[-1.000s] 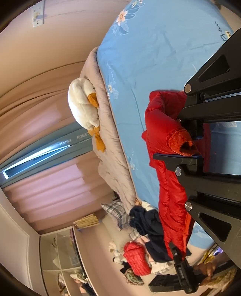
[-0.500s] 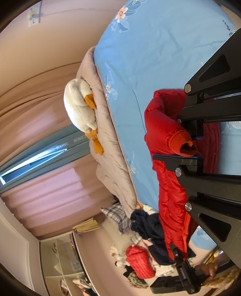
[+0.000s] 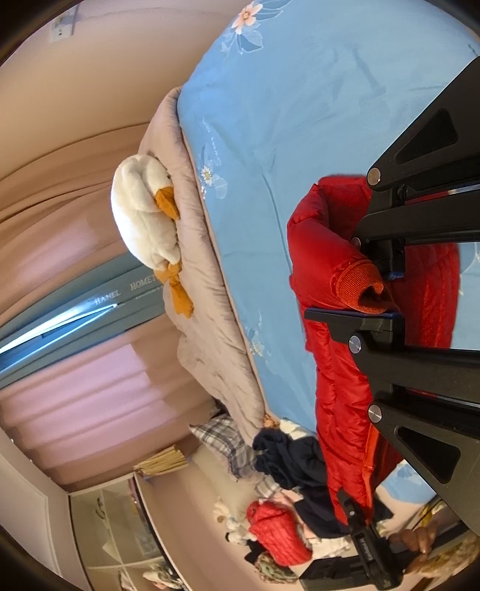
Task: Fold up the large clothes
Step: 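Lift the hem with both grippers and fold it toward the collar, then lower the folded hem onto the jacket and open both grippers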
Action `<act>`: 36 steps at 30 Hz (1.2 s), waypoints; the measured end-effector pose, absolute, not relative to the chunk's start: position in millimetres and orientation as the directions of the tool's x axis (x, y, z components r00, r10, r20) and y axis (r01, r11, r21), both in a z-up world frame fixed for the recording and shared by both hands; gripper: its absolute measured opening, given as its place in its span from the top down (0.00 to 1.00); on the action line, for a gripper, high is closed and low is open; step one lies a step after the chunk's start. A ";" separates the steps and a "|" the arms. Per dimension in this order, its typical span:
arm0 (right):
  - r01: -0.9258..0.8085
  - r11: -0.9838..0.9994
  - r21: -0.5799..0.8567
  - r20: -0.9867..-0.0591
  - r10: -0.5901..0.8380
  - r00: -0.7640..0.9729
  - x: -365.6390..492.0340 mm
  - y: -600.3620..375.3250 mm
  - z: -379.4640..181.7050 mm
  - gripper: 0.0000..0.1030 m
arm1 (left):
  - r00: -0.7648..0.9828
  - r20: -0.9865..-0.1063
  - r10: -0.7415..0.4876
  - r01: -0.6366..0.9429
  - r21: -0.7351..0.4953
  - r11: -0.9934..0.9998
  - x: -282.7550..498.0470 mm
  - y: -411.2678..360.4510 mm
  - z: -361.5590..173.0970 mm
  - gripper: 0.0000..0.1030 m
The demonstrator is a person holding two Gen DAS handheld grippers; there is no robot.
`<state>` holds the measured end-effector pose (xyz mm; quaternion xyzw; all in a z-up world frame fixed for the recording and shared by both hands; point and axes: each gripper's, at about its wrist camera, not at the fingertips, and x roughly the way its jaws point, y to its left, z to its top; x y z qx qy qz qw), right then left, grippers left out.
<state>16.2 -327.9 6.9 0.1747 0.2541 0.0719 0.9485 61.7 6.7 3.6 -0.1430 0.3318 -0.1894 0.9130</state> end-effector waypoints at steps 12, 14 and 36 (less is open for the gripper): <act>-0.019 0.933 0.360 -0.508 0.213 0.834 62.1 -326.2 -0.4 0.89 | 0.691 -0.587 -0.422 0.209 -0.396 0.894 116.0 5.3 -10.2 0.83; -0.012 0.933 0.361 -0.517 0.211 0.830 71.9 -325.5 -4.2 0.89 | 0.687 -0.597 -0.414 0.199 -0.394 0.897 124.8 5.3 -14.8 0.83; 0.058 0.937 0.345 -0.635 0.188 0.749 149.9 -325.4 -44.3 0.89 | 0.620 -0.700 -0.354 0.108 -0.371 0.922 211.3 -3.7 -65.5 0.83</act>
